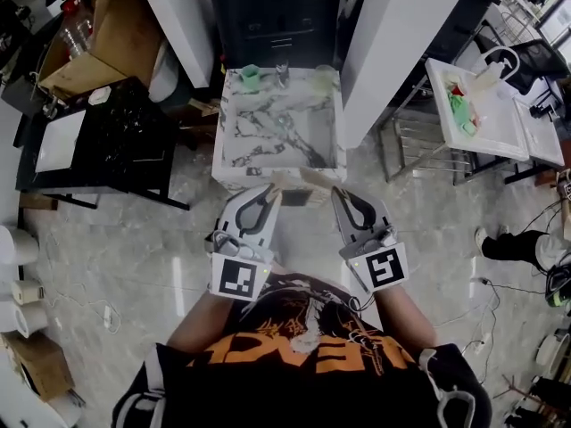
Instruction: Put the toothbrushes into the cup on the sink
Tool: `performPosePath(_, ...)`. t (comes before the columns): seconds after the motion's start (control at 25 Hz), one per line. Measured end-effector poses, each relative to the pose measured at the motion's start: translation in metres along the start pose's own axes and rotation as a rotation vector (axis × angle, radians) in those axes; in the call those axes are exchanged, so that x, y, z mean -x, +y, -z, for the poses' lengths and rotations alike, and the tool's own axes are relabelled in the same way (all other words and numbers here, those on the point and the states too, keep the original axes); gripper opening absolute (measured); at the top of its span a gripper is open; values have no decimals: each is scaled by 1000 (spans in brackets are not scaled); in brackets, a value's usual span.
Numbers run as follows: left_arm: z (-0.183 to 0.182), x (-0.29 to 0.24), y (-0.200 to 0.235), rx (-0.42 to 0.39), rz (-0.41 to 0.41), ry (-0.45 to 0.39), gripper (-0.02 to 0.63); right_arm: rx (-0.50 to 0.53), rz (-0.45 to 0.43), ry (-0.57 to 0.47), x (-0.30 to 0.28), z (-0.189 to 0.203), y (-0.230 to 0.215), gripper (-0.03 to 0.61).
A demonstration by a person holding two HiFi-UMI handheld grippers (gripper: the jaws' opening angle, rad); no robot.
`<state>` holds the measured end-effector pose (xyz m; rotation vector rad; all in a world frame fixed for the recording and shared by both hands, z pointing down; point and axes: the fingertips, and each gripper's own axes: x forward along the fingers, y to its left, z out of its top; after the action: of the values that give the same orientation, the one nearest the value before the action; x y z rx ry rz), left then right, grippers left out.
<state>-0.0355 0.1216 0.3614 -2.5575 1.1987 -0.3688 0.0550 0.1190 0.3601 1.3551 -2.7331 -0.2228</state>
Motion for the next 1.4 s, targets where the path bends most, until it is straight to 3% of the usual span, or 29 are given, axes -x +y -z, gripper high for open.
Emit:
performPosePath(0.36, 36, -83, 103, 22, 74, -25, 51, -4, 29, 33, -133, 4, -40, 18)
performPosePath(0.64, 62, -106, 143, 44, 109, -31, 51, -11, 72, 42, -184, 7, -52, 18)
performPosePath(1.4, 55, -170, 150, 44, 107, -14, 51, -28, 65, 35, -204, 18, -109, 18)
